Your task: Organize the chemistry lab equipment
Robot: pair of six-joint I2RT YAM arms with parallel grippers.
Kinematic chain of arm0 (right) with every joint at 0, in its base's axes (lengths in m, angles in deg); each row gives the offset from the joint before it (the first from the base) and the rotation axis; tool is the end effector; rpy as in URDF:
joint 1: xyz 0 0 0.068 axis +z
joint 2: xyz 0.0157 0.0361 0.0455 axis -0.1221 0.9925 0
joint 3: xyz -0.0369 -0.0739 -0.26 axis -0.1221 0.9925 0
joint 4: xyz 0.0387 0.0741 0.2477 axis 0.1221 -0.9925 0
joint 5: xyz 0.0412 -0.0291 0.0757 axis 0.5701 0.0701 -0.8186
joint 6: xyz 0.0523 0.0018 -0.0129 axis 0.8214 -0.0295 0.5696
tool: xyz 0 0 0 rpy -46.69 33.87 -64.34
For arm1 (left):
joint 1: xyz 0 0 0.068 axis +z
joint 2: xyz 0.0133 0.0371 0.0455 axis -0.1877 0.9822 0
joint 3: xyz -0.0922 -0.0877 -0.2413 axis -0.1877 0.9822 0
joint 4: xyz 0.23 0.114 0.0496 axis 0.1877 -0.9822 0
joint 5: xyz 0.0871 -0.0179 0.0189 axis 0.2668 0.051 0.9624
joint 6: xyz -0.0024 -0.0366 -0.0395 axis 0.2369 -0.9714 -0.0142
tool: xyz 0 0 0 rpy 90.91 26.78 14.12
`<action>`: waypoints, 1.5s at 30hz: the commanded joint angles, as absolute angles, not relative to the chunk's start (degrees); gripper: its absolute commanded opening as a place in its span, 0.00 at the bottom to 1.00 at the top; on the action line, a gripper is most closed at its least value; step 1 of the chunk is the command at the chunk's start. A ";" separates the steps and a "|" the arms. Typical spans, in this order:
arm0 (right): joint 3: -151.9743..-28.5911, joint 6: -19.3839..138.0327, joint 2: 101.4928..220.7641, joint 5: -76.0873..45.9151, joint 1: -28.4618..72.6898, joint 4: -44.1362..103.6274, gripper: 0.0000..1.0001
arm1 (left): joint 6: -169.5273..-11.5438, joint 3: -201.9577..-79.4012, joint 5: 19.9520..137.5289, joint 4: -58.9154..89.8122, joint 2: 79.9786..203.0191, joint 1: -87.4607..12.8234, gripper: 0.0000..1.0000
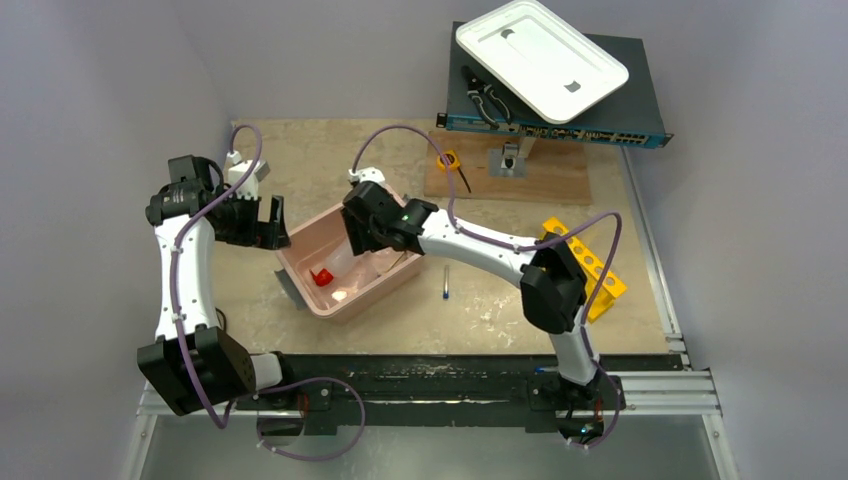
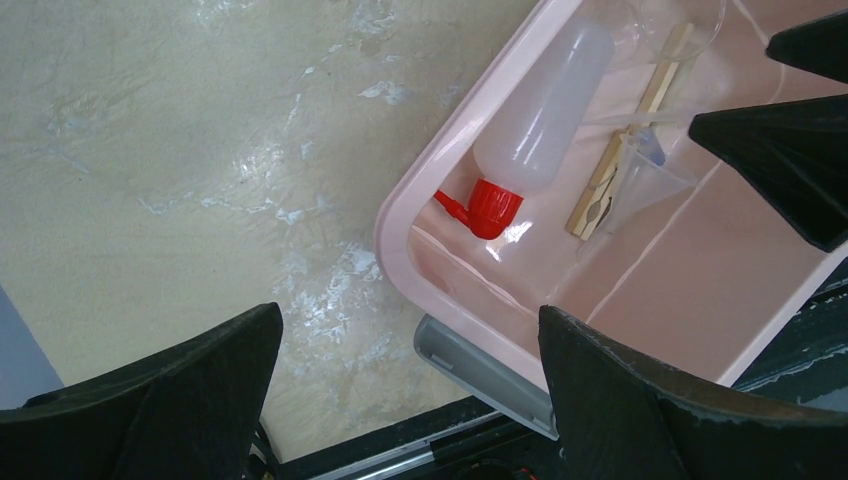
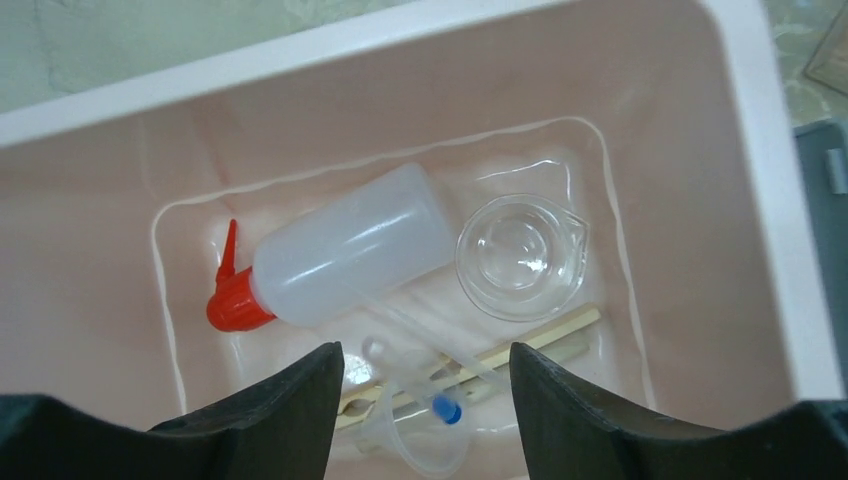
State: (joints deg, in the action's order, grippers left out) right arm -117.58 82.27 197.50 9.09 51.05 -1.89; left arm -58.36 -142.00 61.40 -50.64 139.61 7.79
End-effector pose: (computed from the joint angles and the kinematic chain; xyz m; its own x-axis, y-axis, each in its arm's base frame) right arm 0.2562 0.3918 0.2656 -0.6871 -0.2027 -0.6977 -0.4254 0.8907 0.1602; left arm 0.2292 0.0609 0.3312 -0.8356 0.0534 -0.5468 0.1983 0.9575 -0.2094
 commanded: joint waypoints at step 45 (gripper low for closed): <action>-65.01 97.01 174.62 18.48 45.41 20.66 0.35 | -57.54 -142.38 61.43 -51.13 138.46 7.77 1.00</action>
